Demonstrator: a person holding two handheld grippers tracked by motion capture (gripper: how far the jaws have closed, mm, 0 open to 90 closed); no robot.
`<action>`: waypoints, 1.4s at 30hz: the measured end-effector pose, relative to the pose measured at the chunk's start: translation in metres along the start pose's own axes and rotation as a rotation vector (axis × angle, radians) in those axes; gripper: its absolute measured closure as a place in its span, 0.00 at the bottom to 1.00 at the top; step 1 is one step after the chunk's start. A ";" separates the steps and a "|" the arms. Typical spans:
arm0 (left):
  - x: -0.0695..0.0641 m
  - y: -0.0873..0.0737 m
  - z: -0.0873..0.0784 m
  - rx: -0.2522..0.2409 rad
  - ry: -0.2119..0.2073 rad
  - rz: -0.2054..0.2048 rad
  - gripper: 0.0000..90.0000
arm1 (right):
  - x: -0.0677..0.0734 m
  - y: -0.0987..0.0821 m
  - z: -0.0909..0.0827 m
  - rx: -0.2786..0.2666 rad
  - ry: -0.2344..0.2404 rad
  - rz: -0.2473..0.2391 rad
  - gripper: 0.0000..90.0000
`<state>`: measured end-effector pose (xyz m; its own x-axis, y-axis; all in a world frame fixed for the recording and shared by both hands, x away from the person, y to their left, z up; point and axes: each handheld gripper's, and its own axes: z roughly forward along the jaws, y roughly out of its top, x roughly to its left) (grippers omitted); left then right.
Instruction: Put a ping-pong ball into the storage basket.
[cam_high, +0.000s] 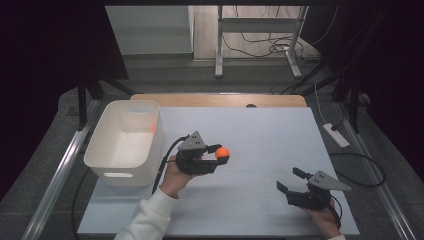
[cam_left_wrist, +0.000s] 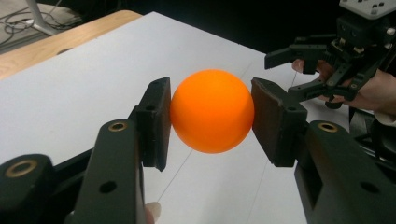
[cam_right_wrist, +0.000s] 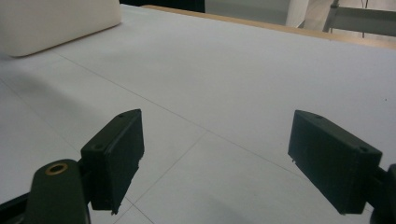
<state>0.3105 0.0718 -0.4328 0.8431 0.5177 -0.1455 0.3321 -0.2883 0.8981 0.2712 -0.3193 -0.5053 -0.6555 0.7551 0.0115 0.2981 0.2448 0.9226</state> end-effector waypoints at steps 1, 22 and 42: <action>0.000 0.000 -0.001 -0.002 0.001 -0.001 0.56 | 0.000 0.000 0.000 0.000 0.000 0.000 0.21; 0.007 0.004 -0.030 -0.067 0.050 -0.018 0.56 | 0.000 0.000 -0.001 -0.006 -0.003 0.001 0.21; 0.011 0.010 -0.054 -0.094 0.144 -0.022 0.56 | 0.000 0.000 -0.001 -0.005 -0.004 0.002 0.21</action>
<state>0.2998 0.1180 -0.4032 0.7642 0.6353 -0.1109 0.3034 -0.2024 0.9311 0.2707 -0.3200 -0.5052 -0.6520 0.7581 0.0113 0.2957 0.2405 0.9245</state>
